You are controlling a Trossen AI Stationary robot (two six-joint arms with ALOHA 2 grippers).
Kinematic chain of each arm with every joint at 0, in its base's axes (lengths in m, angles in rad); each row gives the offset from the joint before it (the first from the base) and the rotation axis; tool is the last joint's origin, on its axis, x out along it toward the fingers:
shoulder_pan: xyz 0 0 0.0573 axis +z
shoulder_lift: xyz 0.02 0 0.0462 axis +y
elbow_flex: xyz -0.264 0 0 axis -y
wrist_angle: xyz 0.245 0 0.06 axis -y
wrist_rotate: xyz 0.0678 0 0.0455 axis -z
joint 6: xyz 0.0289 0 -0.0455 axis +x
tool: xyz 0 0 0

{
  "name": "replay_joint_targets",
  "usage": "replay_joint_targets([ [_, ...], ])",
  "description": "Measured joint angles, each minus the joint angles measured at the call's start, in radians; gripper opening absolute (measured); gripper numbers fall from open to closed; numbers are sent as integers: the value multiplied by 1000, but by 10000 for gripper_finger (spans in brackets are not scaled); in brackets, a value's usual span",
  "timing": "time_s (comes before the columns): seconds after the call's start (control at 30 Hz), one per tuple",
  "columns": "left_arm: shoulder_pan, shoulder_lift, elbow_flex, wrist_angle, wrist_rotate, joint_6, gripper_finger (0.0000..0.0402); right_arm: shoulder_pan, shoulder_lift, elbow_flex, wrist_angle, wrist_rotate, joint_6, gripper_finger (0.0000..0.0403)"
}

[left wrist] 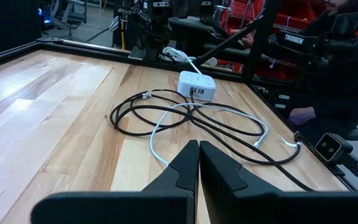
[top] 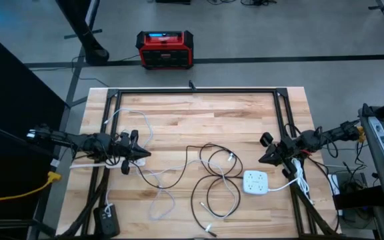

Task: Insert USB
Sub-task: Return to Home Position

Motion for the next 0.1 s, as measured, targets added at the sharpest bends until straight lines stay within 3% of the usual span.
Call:
replay_joint_targets([
  [0.1,0,0,0,0,0,0,0,0,0,0,0,0,0,0],
])
